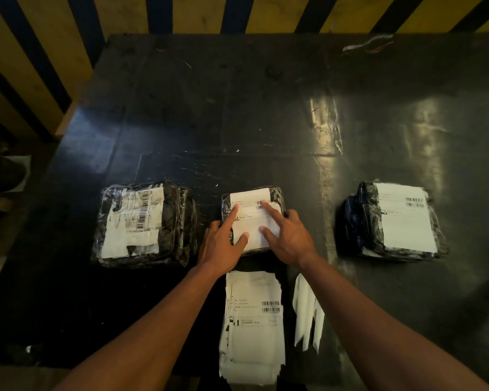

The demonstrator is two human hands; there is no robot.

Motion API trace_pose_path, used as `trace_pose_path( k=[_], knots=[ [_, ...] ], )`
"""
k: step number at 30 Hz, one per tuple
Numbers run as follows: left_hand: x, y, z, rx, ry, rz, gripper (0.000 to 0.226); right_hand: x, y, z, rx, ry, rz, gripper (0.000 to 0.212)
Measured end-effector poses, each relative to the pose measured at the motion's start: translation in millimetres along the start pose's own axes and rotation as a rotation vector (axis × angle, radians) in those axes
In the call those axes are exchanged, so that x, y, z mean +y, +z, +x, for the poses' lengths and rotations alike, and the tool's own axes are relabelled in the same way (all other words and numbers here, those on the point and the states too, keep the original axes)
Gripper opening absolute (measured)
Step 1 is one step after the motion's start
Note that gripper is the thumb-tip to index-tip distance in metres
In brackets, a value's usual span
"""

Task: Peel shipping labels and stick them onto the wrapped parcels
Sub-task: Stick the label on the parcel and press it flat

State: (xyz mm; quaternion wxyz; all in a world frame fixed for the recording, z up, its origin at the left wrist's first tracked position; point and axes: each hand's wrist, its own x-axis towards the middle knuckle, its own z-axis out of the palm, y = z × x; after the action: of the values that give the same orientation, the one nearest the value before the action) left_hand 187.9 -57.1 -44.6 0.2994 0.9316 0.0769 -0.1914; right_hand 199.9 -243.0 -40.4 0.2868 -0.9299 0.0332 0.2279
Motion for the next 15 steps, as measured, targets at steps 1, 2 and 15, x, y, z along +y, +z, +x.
trace_pose_path(
  k=[1, 2, 15],
  knots=[
    [3.8, -1.3, -3.2, 0.019, 0.016, 0.000, 0.079, 1.2, -3.7, -5.5, 0.044, -0.010, 0.021, 0.064],
    [9.2, -2.2, -6.5, 0.038, 0.035, 0.006, 0.080, 2.7, -8.8, -11.4, 0.083, -0.021, 0.040, 0.063],
    [158.8, 17.9, -39.0, 0.055, 0.284, 0.003, 0.077, 78.7, -122.2, -82.5, 0.527, 0.007, 0.155, 0.050]
  ],
)
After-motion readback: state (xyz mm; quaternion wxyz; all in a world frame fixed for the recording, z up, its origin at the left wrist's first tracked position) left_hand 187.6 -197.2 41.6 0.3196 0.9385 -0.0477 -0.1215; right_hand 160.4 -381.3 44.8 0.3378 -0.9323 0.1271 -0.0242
